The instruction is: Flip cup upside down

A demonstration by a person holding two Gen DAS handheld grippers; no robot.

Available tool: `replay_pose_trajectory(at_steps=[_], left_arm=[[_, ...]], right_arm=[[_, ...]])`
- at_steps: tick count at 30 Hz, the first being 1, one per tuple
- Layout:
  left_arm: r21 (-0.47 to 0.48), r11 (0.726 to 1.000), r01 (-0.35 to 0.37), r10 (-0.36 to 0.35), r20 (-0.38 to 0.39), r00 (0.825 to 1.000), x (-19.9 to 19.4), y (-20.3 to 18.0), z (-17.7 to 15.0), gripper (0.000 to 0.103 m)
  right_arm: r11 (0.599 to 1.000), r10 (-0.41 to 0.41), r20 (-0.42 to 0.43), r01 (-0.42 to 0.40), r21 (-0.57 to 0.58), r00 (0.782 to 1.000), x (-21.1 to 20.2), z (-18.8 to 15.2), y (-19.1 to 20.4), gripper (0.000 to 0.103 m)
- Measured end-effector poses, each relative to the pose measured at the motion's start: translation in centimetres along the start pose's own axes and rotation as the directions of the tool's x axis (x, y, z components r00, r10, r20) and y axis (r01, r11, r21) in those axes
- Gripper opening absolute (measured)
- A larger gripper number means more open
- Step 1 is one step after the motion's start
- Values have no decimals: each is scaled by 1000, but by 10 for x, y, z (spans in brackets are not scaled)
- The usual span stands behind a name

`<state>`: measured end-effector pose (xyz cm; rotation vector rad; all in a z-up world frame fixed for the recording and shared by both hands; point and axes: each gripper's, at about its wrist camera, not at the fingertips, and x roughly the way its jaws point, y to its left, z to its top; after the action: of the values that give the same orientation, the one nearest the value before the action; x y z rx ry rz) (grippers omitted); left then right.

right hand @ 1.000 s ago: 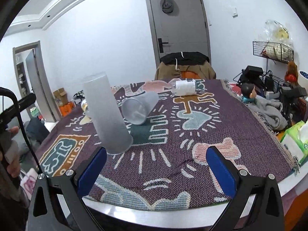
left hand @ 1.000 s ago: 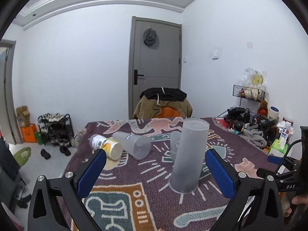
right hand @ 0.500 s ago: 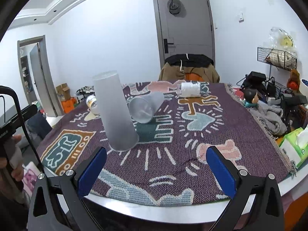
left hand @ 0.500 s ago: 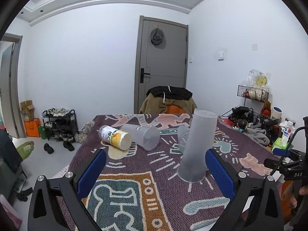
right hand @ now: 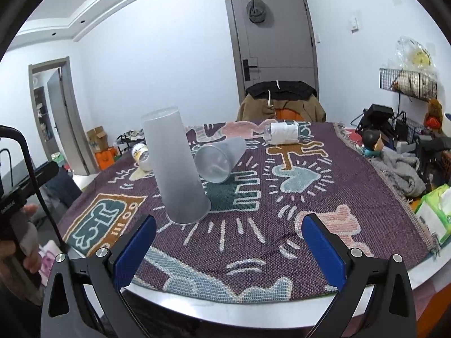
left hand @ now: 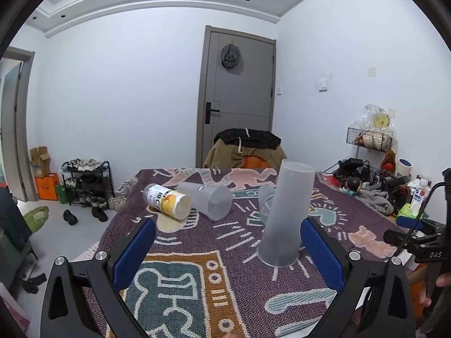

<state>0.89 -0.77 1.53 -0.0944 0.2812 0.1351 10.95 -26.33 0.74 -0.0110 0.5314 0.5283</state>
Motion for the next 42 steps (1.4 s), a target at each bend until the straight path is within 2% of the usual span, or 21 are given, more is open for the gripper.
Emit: replay_pose_trajectory(at_steps=[42], left_arm=[[-2, 1000, 12, -12, -29, 999, 5, 0, -6, 103]], right_arm=[[1000, 25, -11, -25, 2, 1000, 2, -3, 4, 103]])
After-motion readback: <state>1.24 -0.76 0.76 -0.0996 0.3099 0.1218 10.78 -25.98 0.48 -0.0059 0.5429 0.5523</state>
